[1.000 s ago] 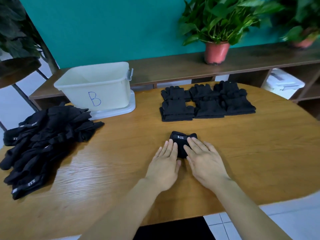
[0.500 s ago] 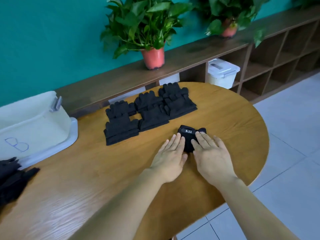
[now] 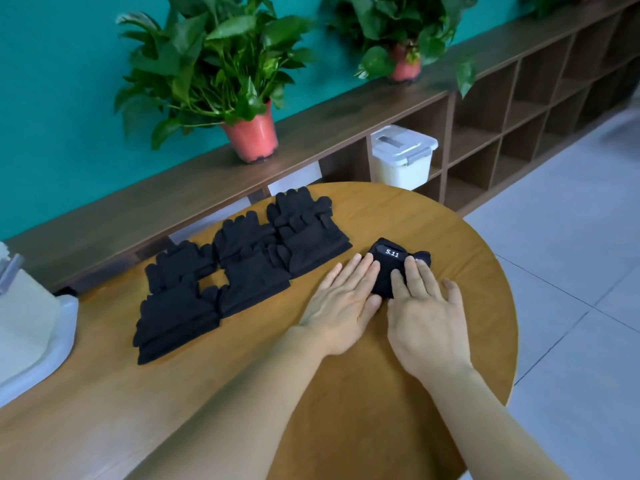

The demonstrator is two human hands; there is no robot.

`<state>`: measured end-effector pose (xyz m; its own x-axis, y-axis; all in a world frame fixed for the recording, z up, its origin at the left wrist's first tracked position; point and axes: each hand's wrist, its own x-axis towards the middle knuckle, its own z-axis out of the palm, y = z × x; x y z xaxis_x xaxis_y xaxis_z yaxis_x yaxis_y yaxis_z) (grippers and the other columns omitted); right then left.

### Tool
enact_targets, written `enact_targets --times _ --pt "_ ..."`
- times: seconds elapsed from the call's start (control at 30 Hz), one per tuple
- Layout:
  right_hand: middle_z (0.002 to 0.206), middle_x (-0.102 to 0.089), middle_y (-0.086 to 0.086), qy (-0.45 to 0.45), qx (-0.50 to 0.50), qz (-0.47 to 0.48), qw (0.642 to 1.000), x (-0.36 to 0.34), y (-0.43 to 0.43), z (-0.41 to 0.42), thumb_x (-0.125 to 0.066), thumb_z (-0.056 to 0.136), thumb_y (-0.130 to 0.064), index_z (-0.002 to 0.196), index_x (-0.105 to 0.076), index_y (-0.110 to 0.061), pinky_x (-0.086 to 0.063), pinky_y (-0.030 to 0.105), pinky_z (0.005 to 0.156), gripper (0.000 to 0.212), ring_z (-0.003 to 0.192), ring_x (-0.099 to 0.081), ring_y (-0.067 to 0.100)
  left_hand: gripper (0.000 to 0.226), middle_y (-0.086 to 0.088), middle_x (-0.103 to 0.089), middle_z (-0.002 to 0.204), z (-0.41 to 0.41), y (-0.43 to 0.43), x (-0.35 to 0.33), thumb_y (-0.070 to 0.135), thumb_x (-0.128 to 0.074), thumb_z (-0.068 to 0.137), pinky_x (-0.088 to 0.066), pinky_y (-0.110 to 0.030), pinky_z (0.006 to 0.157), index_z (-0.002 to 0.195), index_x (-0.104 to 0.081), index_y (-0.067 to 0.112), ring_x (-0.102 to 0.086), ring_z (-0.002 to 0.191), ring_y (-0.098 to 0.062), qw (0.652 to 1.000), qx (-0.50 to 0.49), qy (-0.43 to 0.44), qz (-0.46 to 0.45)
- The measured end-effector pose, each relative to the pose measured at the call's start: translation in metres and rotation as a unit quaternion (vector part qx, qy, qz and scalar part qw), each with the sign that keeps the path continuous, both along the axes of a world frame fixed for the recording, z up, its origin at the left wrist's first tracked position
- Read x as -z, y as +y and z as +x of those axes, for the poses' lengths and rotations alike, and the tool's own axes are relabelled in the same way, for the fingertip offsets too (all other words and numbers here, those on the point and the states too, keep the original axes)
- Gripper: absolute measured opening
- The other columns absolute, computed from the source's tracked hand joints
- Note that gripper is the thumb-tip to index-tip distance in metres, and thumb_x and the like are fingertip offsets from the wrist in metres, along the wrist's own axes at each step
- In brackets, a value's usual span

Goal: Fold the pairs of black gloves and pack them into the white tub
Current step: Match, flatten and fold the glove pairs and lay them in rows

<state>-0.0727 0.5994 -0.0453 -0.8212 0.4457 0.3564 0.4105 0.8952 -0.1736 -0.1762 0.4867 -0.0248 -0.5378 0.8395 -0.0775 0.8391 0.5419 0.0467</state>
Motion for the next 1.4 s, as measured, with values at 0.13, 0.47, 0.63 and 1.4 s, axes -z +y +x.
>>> enact_targets --times 0.13,0.47,0.63,1.4 --pt "0.146 -0.048 0.018 -0.017 0.016 -0.001 1.000 0.001 0.006 -0.013 -0.025 0.095 -0.032 0.135 -0.057 -0.005 -0.036 0.056 0.105 0.058 0.139 -0.042 0.032 0.058 0.009 0.018 0.164 -0.015 0.011 0.000 0.045 -0.008 0.107 0.010 -0.035 0.123 0.157 0.011 0.023 0.027 0.147 -0.006 1.000 0.007 0.019 -0.006" --pt "0.122 -0.068 0.014 0.137 0.010 -0.007 0.990 -0.002 0.007 -0.005 -0.033 0.088 -0.027 0.112 -0.073 -0.005 -0.035 0.054 0.106 0.051 0.125 -0.058 0.029 0.070 0.007 -0.016 0.164 -0.006 0.000 -0.001 0.053 0.006 0.100 0.015 -0.037 0.121 0.159 -0.014 0.020 0.004 0.152 -0.006 0.996 -0.001 0.065 0.054" --pt "0.123 -0.067 0.015 0.081 0.013 -0.001 0.997 0.000 0.008 -0.011 -0.032 0.087 -0.029 0.115 -0.071 -0.003 -0.039 0.056 0.104 0.055 0.124 -0.058 0.032 0.067 0.011 0.005 0.165 -0.012 0.004 0.000 0.054 0.005 0.099 0.020 -0.040 0.119 0.159 0.003 0.023 0.022 0.148 -0.005 0.999 -0.006 0.038 0.015" --pt "0.129 -0.065 0.011 0.099 -0.298 0.027 0.949 -0.057 -0.173 -0.009 -0.030 0.093 -0.027 0.137 -0.056 -0.008 -0.031 0.045 0.112 0.055 0.130 -0.053 0.026 0.080 0.004 0.013 0.164 0.109 -0.278 -0.047 0.066 0.012 0.090 0.020 -0.026 0.118 0.157 0.008 0.023 0.021 0.149 -0.005 0.957 -0.264 0.077 0.096"
